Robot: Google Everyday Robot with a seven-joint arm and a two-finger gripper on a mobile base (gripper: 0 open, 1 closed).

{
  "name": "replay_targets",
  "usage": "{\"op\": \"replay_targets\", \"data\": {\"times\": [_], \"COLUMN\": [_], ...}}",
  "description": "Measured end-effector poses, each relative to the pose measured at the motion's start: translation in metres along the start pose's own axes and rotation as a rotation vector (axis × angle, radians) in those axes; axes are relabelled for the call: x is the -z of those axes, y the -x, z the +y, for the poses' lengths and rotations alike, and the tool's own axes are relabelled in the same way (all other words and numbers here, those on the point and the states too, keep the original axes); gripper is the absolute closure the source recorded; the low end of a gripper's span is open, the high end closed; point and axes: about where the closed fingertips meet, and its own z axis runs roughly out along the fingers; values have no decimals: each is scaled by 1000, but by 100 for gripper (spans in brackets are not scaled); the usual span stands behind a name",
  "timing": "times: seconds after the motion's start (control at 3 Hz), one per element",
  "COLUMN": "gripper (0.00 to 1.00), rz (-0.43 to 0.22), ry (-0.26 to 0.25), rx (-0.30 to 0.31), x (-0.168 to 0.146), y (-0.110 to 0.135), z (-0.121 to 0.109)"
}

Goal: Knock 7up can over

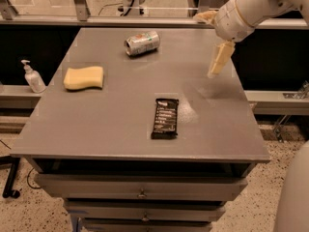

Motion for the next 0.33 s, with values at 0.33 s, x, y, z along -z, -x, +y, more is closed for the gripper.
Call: {"op": "replay_targets", "data": {"times": [0.33], "gripper": [0], "rz": [0], "ry": [1], "rx": [4], "x": [-1], "y": [0], "z": [0]}}
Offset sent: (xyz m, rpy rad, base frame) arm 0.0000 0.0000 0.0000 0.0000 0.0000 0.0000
